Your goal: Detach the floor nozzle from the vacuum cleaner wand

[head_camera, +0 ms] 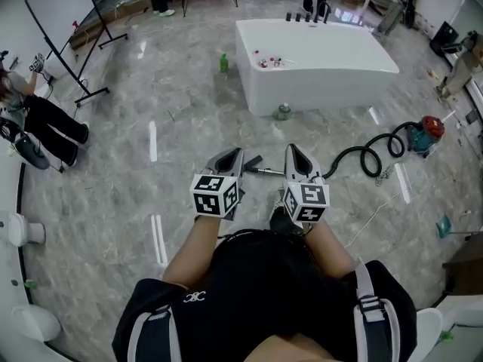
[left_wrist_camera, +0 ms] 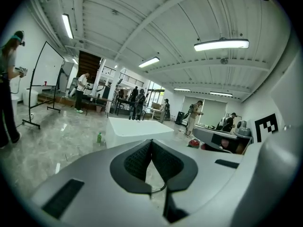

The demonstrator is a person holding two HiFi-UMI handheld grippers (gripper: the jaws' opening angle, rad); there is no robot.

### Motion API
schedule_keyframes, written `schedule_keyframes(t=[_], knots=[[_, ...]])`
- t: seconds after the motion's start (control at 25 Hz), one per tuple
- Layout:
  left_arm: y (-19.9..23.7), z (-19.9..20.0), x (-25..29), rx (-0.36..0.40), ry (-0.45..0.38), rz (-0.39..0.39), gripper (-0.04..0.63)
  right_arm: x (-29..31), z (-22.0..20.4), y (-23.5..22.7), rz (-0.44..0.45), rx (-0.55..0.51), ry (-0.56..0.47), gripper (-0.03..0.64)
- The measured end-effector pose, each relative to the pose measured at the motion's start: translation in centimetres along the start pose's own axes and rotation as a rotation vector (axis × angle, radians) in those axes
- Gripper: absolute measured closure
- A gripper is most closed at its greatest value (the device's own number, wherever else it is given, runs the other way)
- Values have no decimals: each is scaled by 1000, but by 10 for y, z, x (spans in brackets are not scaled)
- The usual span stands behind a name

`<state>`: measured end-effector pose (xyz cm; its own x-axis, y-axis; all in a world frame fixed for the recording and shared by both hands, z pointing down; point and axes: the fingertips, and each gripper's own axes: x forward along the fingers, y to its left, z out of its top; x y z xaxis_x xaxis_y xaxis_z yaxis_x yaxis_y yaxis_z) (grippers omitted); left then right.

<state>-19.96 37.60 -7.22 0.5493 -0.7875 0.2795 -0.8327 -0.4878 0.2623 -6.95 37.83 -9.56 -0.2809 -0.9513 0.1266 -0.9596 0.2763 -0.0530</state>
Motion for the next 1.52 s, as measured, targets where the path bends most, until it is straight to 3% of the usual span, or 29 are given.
schedule_keyframes(t=[0.48,0.92,1.28,1.52], knots=[[12,38,154,1,4,19,586,112,-4,-125,-31,42,33,609],[29,92,307,-23,42,105,586,241,18,-254,38,72,90,609],[41,61,381,-94,159,147,586,300,-34,-303,109,70,256,609],[75,15,399,-229,188,131,586,325,-79,-295,192,16,369,609]])
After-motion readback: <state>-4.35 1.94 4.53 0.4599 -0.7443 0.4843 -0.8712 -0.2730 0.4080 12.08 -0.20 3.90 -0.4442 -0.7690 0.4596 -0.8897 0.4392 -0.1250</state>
